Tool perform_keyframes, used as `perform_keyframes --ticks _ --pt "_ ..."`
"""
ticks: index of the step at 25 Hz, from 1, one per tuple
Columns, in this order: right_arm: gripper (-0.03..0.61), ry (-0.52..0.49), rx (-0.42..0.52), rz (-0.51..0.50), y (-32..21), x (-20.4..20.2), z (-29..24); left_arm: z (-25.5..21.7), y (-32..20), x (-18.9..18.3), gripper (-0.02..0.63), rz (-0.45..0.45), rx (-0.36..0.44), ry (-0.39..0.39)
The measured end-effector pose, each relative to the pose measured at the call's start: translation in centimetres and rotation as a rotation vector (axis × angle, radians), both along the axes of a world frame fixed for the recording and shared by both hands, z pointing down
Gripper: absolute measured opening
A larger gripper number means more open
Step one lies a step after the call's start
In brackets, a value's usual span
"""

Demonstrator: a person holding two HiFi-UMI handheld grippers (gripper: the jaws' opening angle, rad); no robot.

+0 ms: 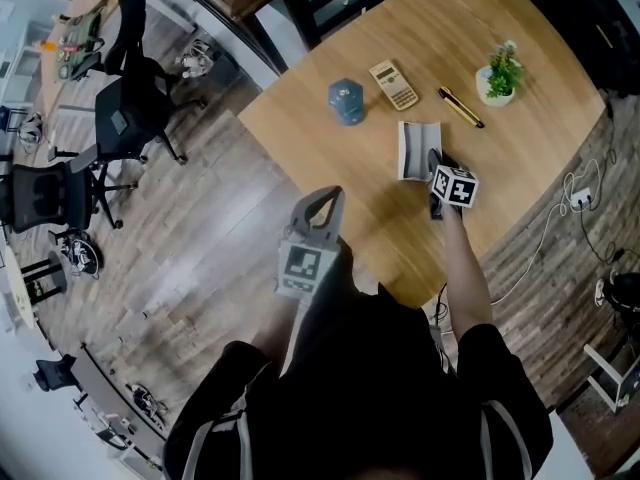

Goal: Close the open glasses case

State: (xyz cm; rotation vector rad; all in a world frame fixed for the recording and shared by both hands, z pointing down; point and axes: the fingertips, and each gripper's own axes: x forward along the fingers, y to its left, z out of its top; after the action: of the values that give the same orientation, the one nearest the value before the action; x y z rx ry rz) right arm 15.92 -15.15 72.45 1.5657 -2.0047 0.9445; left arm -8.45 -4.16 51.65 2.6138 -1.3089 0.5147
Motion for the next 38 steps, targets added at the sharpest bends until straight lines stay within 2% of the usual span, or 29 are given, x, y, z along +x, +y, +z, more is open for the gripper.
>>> perform_keyframes --ticks 4,7,9,13,15,16,18,19,21,25,29,30,33,35,38 --pt "0.059 0.022 -0.002 0.005 0.0 0.3 0.1 -0.2 0.0 0.1 -0.002 0.002 0.002 0.003" --pt "0.035 0.110 0.014 -0.007 0.1 0.6 -0.3 0.0 0.0 0.2 -0.002 0.008 0.006 -0.012" --pt "0.028 0.282 0.030 -0.059 0.0 0.8 -0.7 0.2 -0.1 0.2 -0.002 0.014 0.007 -0.023" --pt "0.020 0.807 0.089 -0.285 -0.2 0.3 -1.8 0.2 -0.2 0.3 -0.002 0.015 0.005 -0.027" --pt "0.021 1.023 0.128 -0.399 -0.1 -0.6 -1.8 0.2 -0.2 0.3 -0.002 0.016 0.003 -0.029" --pt "0.023 1.097 0.147 -0.443 0.1 -1.1 -1.8 0.3 -0.2 0.4 -0.002 0.016 0.002 -0.029" --pt "0.035 1.164 0.171 -0.497 0.7 -2.0 -1.6 0.5 -0.2 0.5 -0.002 0.019 -0.001 -0.030" --pt "0.039 1.162 0.174 -0.511 0.9 -2.3 -1.5 0.5 -0.2 0.4 -0.002 0.021 -0.003 -0.031" --pt "0.074 1.094 0.157 -0.529 1.3 -3.0 -1.2 0.6 -0.3 0.3 -0.002 0.020 -0.005 -0.032" --pt "0.137 0.880 0.092 -0.564 2.2 -3.9 -0.9 0.9 -0.2 0.4 -0.002 0.026 -0.017 -0.031" --pt "0.173 0.685 0.043 -0.581 2.9 -5.3 -0.7 1.2 -0.1 0.9 -0.002 0.036 -0.027 -0.026" --pt "0.172 0.623 0.030 -0.560 3.0 -5.5 -0.6 1.3 -0.1 1.0 -0.002 0.039 -0.030 -0.024" --pt "0.072 0.494 0.023 -0.443 2.5 -4.8 -0.7 1.3 -0.1 1.4 -0.002 0.047 -0.033 -0.021" --pt "0.028 0.486 0.016 -0.409 2.1 -4.3 -0.8 1.1 -0.1 1.5 -0.002 0.049 -0.033 -0.021" --pt "0.026 0.600 -0.016 -0.466 2.1 -4.6 -0.4 1.1 -0.2 1.3 -0.002 0.047 -0.031 -0.023"
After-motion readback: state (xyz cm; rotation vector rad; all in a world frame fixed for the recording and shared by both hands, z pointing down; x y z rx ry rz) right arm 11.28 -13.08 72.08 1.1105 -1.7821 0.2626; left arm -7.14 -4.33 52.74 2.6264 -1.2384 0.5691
